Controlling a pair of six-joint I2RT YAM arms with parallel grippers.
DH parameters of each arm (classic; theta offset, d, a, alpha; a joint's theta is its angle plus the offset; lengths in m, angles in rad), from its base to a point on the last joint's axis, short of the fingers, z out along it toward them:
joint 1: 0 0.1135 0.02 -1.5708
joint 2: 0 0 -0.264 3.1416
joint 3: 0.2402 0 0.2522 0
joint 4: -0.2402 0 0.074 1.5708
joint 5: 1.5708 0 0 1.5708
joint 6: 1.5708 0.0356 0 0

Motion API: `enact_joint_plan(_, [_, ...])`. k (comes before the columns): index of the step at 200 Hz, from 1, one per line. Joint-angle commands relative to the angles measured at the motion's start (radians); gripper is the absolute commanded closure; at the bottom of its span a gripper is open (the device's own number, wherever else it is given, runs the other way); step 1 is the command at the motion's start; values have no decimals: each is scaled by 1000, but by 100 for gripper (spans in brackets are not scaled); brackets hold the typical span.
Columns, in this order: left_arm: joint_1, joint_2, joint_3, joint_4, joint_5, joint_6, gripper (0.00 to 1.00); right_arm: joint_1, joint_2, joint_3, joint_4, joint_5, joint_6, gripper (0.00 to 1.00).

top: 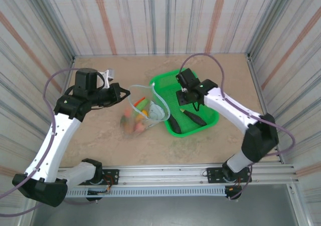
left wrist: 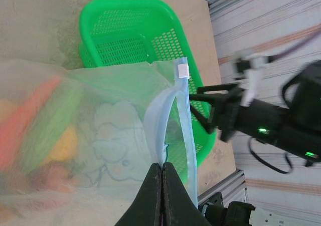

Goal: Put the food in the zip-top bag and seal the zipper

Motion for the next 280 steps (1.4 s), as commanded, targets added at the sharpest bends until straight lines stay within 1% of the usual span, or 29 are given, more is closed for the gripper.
enact_joint_plan(1, [11, -24, -21, 18, 12, 11, 100, 2, 86, 4, -80, 75, -58, 44])
enact_joint_plan(50, [15, -27, -42, 23, 26, 12, 100, 0, 282, 68, -119, 4, -96, 42])
enact_joint_plan(68, [22, -30, -43, 22, 32, 12, 100, 0, 317, 69, -112, -4, -108, 42])
enact_joint_plan(97, [25, -30, -52, 27, 42, 12, 100, -25, 356, 59, -90, -6, -114, 44])
enact_joint_plan(133, [27, -22, -50, 28, 48, 13, 100, -53, 382, 37, -40, -19, -122, 54])
enact_joint_plan(147, [27, -16, -44, 28, 48, 11, 100, -62, 391, 36, -29, -15, -123, 64])
enact_joint_plan(161, [27, -11, -38, 28, 51, 10, 100, -66, 387, 37, -22, -1, -122, 68])
enact_joint_plan(162, [27, -11, -38, 28, 52, 10, 100, -66, 387, 37, -22, -1, -122, 71])
enact_joint_plan(166, [27, -9, -36, 27, 52, 10, 100, -66, 384, 38, -22, 5, -122, 73])
enact_joint_plan(169, [27, -7, -34, 26, 52, 10, 100, -66, 379, 40, -22, 8, -121, 77])
enact_joint_plan(177, [28, -5, -30, 23, 53, 12, 100, -64, 366, 42, -24, 18, -119, 82])
enact_joint_plan(201, [27, 0, -20, 20, 55, 12, 100, -57, 287, 39, -14, 59, -116, 88])
enact_joint_plan(247, [27, -1, -10, 19, 55, 6, 100, -55, 59, 40, 7, 83, -95, 88])
enact_joint_plan(280, [27, 1, 1, 20, 57, -1, 100, -33, -152, 52, 76, 12, -97, 87])
